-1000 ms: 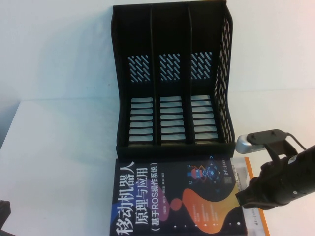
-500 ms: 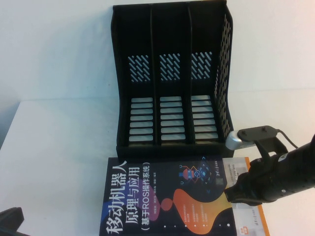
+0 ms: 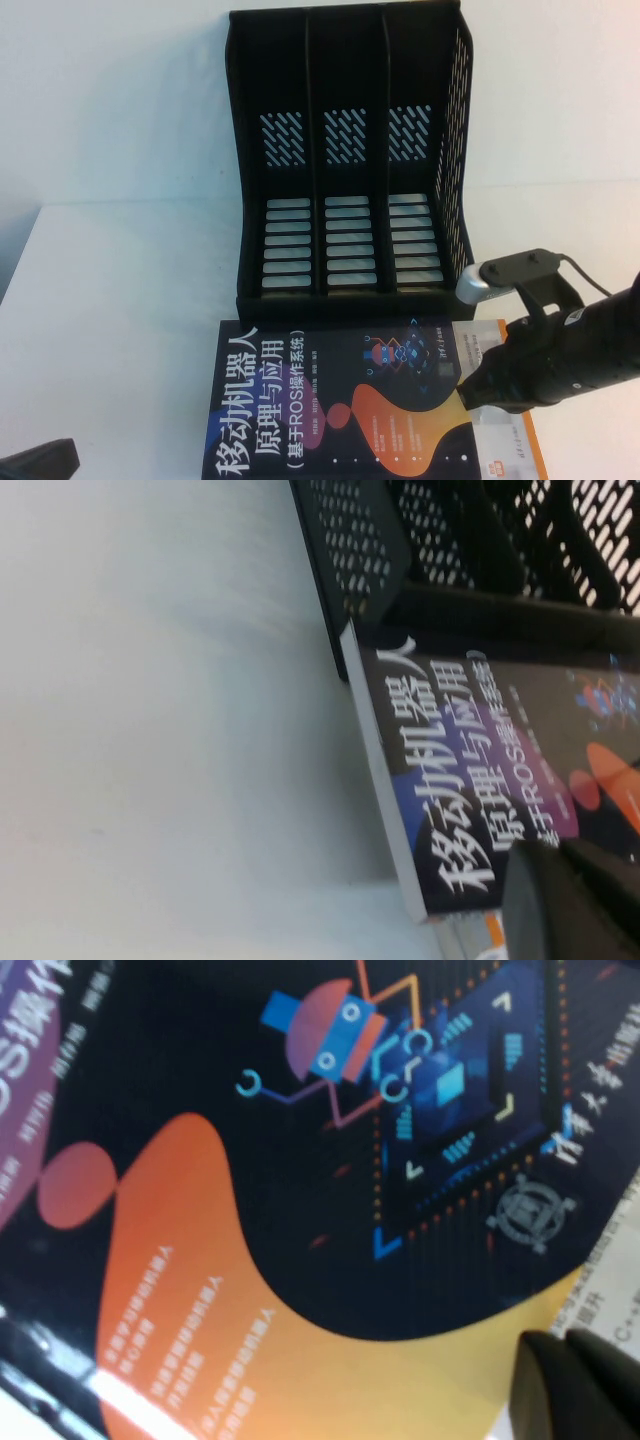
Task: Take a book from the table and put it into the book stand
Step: Push book with right arm
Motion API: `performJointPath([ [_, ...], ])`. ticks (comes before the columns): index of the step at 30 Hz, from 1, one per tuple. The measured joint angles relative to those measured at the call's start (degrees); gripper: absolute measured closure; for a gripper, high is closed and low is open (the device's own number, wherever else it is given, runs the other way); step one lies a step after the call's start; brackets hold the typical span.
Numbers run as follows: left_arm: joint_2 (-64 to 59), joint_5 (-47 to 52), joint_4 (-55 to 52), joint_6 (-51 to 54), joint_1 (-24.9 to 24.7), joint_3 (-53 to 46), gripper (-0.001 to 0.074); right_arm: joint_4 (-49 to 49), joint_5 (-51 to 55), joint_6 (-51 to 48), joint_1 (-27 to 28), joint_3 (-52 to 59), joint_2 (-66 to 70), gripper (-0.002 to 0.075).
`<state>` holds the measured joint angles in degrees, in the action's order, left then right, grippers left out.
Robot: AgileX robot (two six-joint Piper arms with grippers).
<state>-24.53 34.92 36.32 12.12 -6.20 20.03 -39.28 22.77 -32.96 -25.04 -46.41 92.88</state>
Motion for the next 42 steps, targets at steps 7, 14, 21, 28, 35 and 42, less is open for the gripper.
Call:
performJointPath([
  [7,0.00,3.93,-0.10,-0.05,0.00,0.00,0.0738,1.95,0.84,0.62,0.00,-0.03,0.50,0.0727],
  [14,0.00,5.56,-0.10,-0.13,0.00,0.00,0.0738,1.06,1.61,0.75,0.10,-0.56,3.58,0.0726],
  [21,0.00,5.80,-0.10,-1.18,0.00,0.00,0.0738,-1.51,1.70,-0.63,0.10,-0.66,3.94,0.0727],
  [28,0.00,5.80,-0.10,-3.05,0.00,0.00,0.0738,-9.21,1.70,-6.32,0.10,-0.66,4.69,0.0727],
  [35,-4.81,7.76,-0.42,-7.74,0.00,1.43,0.0727,-10.30,1.70,-7.71,0.10,-0.66,4.69,0.0727],
  [42,-20.41,10.24,-4.02,-7.63,0.00,11.08,0.0414,-9.47,1.12,-6.97,0.10,-0.66,1.11,0.0727],
])
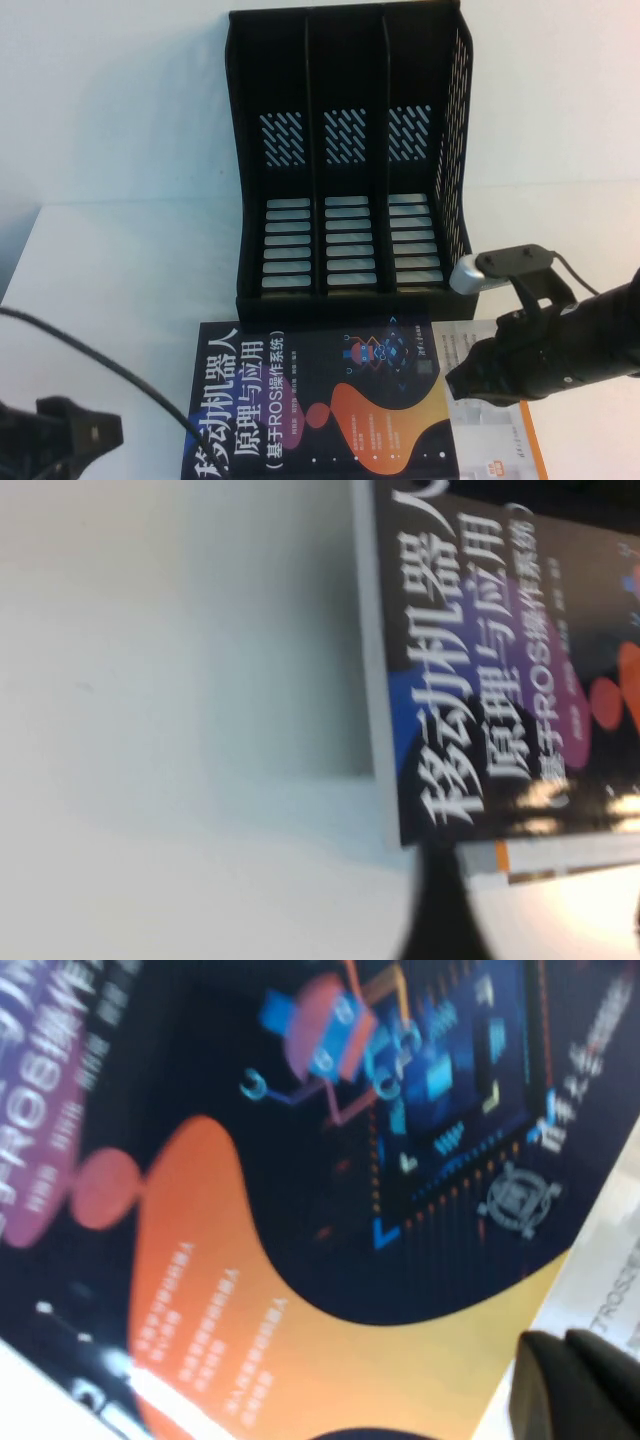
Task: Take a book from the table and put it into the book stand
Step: Push book with right arm, then pick up the book with your left arm
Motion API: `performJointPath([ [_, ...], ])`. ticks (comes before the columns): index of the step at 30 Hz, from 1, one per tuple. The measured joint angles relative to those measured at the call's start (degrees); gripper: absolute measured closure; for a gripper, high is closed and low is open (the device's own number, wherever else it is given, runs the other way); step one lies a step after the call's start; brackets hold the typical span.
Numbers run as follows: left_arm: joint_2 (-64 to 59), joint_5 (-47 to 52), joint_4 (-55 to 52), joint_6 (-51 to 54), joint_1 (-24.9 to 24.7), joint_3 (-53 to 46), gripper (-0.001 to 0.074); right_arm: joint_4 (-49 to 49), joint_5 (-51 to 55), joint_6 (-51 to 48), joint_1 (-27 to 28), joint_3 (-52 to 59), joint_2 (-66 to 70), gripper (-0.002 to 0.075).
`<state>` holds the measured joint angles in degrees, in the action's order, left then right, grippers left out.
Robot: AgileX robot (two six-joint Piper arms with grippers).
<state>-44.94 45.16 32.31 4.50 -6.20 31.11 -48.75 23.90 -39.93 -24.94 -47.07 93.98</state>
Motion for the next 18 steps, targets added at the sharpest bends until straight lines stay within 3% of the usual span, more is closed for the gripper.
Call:
performJointPath([
  [2,-5.36,0.18,-0.65,0.12,0.00,3.41,0.0301,1.93,0.00,1.56,0.00,0.00,-2.39,0.0726],
  [5,-12.84,1.50,-0.27,1.49,0.00,7.99,0.0234,6.49,0.74,5.84,0.11,0.00,-6.85,0.0726],
  [18,-36.39,2.83,9.65,14.20,0.00,15.55,0.0246,15.20,13.22,13.80,10.80,0.10,-30.91,0.0727],
])
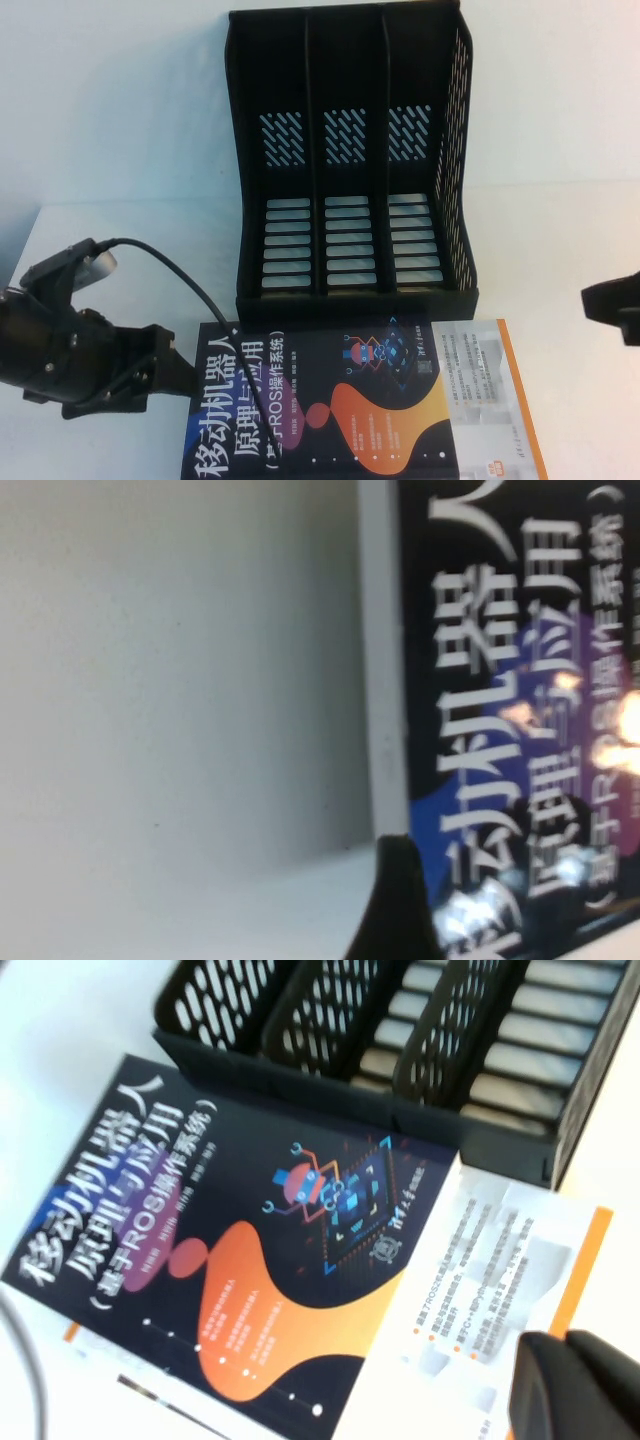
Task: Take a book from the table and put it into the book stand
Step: Pick up the book with your left arm
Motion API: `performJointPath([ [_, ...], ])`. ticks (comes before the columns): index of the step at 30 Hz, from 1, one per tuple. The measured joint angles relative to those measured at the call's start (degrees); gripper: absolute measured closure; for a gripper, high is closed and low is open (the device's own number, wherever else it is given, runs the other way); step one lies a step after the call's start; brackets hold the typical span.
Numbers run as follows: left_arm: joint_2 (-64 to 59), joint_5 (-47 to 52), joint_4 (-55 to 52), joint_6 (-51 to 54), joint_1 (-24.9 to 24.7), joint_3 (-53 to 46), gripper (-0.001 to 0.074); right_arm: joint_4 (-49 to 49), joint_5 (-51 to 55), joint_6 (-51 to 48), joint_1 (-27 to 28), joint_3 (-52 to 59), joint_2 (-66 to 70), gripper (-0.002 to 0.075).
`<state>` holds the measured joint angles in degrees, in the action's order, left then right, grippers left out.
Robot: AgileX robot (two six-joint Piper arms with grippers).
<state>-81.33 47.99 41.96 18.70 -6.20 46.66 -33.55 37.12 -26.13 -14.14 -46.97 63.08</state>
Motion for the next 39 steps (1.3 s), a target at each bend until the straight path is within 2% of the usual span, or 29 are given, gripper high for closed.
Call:
performJointPath([
  [4,-3.48,-0.53,0.38,1.59,0.37,0.00,0.0246,0.61,3.52,0.92,1.62,0.00,-6.32,0.0727],
  [7,-5.98,-0.28,2.93,4.07,2.66,0.00,0.0247,1.77,5.66,2.20,1.78,0.21,-10.02,0.0727],
  [12,-10.12,5.47,16.91,14.62,8.06,0.23,0.0293,3.52,8.05,5.11,1.78,0.23,-14.76,0.0727],
  [15,-12.21,6.30,18.86,17.02,9.14,0.46,0.0321,4.73,9.04,6.69,1.78,0.23,-16.64,0.0727],
  [30,-18.54,5.22,20.89,19.39,9.38,0.46,0.0332,8.49,13.85,10.57,1.78,0.23,-19.18,0.0727],
  [39,-24.50,8.98,26.37,25.58,9.38,0.46,0.0337,8.72,14.16,10.70,1.78,0.32,-19.40,0.0727],
])
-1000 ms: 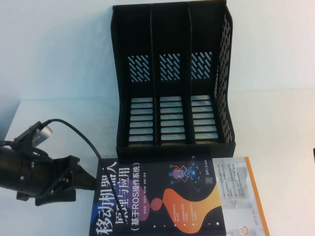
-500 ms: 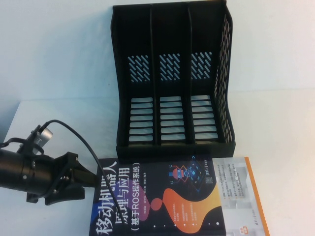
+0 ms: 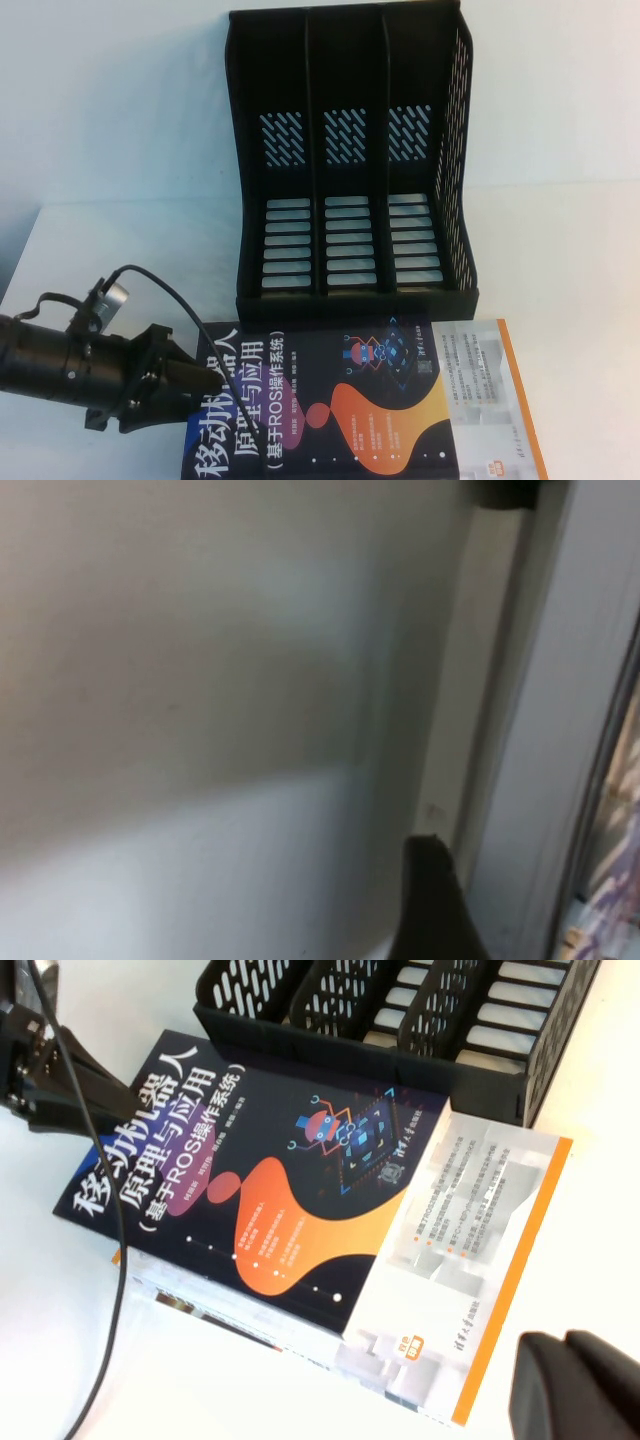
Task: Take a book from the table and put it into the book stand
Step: Pick up the book with your left arm
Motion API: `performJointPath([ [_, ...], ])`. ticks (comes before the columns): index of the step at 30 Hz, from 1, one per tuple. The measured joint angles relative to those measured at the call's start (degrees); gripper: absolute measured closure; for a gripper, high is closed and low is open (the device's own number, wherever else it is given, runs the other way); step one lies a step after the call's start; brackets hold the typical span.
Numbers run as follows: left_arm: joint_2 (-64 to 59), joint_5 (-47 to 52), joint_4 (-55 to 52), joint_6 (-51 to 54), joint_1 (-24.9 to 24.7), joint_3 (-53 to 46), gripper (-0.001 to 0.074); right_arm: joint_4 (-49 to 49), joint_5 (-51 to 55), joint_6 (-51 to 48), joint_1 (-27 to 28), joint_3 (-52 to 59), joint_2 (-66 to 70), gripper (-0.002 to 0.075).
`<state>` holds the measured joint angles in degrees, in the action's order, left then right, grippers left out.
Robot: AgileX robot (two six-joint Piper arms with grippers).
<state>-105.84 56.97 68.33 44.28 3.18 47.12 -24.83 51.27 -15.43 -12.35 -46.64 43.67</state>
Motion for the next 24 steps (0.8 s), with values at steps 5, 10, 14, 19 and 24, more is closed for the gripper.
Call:
performJointPath([
  [5,-2.03,3.15,4.06,5.38,0.02,0.03,0.0338,0.00,-0.14,0.00,0.00,0.00,0.00,0.0727],
  [10,-3.55,4.09,5.71,7.12,0.02,0.13,0.0351,0.00,-0.95,0.00,0.00,0.00,0.00,0.0727],
  [14,-4.55,4.09,5.95,7.60,0.02,0.16,0.0426,0.00,-1.04,0.00,0.00,0.00,0.00,0.0727],
  [19,-5.77,4.70,6.73,8.56,0.02,0.25,0.0531,0.00,-1.21,0.00,0.09,0.00,0.00,0.0727],
  [24,-6.69,5.80,7.74,10.40,0.02,0.46,0.0573,0.00,-1.42,0.00,0.09,0.00,0.00,0.0727],
])
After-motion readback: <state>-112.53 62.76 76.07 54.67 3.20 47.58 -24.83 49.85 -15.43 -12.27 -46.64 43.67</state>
